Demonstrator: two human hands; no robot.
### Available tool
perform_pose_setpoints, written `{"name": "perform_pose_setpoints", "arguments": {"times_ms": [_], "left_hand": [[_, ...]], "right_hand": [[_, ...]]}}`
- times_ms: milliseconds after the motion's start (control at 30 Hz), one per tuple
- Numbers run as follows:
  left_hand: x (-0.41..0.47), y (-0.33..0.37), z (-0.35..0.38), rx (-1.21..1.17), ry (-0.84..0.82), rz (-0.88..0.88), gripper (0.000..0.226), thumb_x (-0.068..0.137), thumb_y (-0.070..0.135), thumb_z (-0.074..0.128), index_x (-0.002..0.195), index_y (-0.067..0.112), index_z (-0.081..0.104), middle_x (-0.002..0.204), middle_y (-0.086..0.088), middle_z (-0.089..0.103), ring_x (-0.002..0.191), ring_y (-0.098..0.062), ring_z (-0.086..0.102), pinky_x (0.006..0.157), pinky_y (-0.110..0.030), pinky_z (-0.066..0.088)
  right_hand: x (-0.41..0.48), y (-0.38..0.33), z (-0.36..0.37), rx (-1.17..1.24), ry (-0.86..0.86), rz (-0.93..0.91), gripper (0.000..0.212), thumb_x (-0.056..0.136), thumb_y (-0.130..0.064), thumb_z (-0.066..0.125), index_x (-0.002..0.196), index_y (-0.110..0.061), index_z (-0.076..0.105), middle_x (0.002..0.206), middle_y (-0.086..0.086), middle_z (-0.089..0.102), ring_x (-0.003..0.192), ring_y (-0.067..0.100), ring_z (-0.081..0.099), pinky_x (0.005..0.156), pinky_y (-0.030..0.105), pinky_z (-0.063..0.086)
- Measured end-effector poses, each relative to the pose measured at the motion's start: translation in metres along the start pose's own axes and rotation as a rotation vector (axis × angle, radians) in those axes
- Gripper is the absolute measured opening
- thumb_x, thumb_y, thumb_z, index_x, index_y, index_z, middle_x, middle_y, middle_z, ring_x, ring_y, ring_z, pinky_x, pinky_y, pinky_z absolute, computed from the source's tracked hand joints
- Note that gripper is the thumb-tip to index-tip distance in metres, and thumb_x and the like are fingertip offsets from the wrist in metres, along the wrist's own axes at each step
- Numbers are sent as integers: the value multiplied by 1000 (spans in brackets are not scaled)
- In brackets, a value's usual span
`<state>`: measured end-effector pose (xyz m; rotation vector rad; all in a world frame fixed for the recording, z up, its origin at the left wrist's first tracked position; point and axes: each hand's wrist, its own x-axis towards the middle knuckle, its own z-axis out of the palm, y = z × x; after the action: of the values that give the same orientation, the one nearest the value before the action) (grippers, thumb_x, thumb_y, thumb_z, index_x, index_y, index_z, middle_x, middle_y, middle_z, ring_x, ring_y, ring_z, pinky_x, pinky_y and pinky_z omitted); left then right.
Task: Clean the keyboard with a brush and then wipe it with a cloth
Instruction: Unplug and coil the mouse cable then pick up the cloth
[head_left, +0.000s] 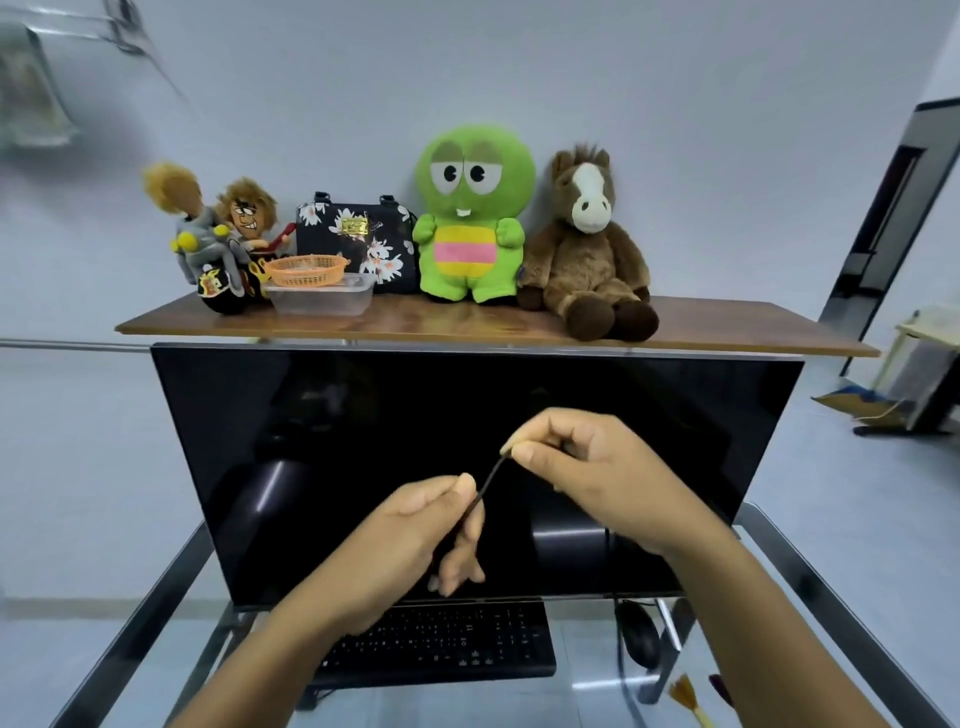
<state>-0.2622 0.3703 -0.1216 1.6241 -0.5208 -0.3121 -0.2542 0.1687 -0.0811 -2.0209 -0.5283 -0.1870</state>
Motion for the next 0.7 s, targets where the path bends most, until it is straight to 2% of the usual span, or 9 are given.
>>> {"name": "perform_pose_setpoints", "arguments": {"times_ms": [133,233,300,367,433,467,533,633,700], "left_hand": [[-9,23,17,-718,-110,129,39,100,33,39,70,11,49,48,0,34,44,-17,40,69,-38,47],[10,44,18,-889,148,283,34,98,33,37,73,12,45,52,-2,44,66,-24,65,90,-39,48],[32,46,8,-602,382,374,33,100,31,36,76,10,47,58,-5,56,87,-26,71,92,-35,51],[49,28,-5,75,531,368,35,103,28,37,76,11,51,64,-3,65,84,-14,71,83,-29,51],[52,5,-13,695,433,256,34,101,33,40,74,17,53,64,-1,64,69,-10,65,72,-31,48],[50,-5,-14,814,355,190,35,100,36,40,72,18,51,62,0,61,64,-13,62,67,-34,48],[41,-22,-13,622,209,42,43,101,39,37,67,15,48,53,1,53,53,-18,55,69,-43,51],[24,-28,-3,-33,-91,-76,51,101,43,31,63,11,43,43,-2,33,42,-20,38,81,-42,53],[19,-21,1,-474,-221,-58,46,98,37,32,61,12,41,42,1,28,39,-17,32,77,-43,51]], "right_hand": [[7,10,10,162,24,-15,16,92,-30,61,86,-19,71,68,7,53,60,14,46,55,19,41],[-1,28,40,277,-15,76,24,102,-21,49,98,-10,69,62,9,46,52,12,39,49,17,35],[-10,37,57,191,-136,159,25,104,-20,44,107,-11,67,59,-2,47,49,8,41,50,19,36],[-16,39,61,-2,-235,162,23,103,-26,45,110,-22,66,64,-11,55,55,6,49,56,21,44],[-13,34,50,-199,-204,66,21,100,-29,49,110,-26,68,85,-10,70,75,6,64,73,28,54],[-9,30,42,-247,-174,12,20,99,-27,52,109,-25,70,94,-8,72,85,7,67,81,32,54],[0,20,19,-240,-155,-52,17,97,-21,57,104,-21,72,95,-8,73,89,5,66,85,31,52],[13,14,-11,-109,-121,-44,13,95,-17,61,101,-18,72,75,-13,66,71,3,56,67,21,46],[18,22,-17,-12,-55,-28,12,95,-17,61,99,-16,72,70,-17,62,65,-1,52,63,15,43]]}}
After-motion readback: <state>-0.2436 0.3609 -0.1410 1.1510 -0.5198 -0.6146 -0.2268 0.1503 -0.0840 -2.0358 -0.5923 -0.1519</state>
